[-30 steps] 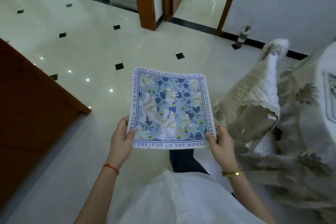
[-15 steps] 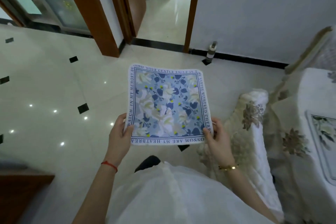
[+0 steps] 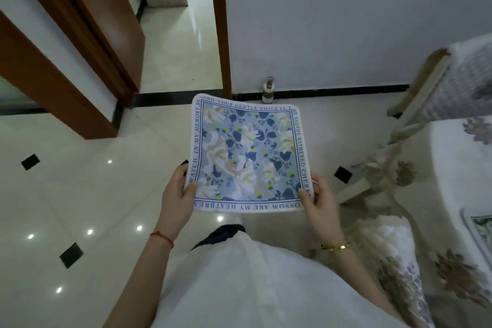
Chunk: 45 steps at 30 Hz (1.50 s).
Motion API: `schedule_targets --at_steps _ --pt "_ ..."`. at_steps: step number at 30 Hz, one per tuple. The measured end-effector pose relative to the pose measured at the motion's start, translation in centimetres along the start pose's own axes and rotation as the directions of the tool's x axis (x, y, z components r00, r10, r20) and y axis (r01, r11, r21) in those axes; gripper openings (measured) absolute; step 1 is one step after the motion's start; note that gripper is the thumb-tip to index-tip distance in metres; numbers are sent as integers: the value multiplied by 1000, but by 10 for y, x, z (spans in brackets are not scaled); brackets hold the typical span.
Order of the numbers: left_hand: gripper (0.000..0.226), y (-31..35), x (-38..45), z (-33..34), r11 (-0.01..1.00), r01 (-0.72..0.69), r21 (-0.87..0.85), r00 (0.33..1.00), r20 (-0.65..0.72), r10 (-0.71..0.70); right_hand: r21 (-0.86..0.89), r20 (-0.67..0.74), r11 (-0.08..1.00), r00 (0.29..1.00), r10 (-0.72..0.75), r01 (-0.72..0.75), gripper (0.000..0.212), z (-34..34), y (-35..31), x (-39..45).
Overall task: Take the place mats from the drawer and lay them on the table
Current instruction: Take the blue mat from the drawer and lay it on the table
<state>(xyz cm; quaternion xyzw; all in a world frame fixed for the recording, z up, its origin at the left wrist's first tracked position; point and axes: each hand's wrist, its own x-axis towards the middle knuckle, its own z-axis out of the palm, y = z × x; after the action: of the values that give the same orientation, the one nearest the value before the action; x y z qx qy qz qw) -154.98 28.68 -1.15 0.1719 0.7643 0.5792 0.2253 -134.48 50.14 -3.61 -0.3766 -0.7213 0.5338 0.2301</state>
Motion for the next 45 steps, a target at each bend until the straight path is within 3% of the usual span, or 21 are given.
schedule_targets --at_steps 6,15,23,29,33,41,45 --pt "34 49 163 36 996 -81 41 980 187 72 24 -189 998 980 61 -58 32 -1 -22 106" --pt "34 87 332 160 993 -112 38 881 465 82 27 -467 986 870 160 -166 36 -40 -4 222" --pt "44 166 455 325 986 -163 -42 789 594 156 -10 -634 987 764 117 -159 36 -148 -3 361" --pt "31 219 529 446 979 -184 -88 709 678 194 22 -721 990 684 112 -139 35 -227 -3 443" --pt "33 244 562 519 977 -162 -137 613 762 209 50 -788 980 596 156 -191 37 -261 4 475" --pt "35 295 631 692 964 -179 -194 361 899 248 98 -916 950 346 202 -295 35 -334 31 551" --pt "36 330 664 783 962 -183 -201 206 949 238 178 -955 945 183 233 -274 35 -371 36 600"
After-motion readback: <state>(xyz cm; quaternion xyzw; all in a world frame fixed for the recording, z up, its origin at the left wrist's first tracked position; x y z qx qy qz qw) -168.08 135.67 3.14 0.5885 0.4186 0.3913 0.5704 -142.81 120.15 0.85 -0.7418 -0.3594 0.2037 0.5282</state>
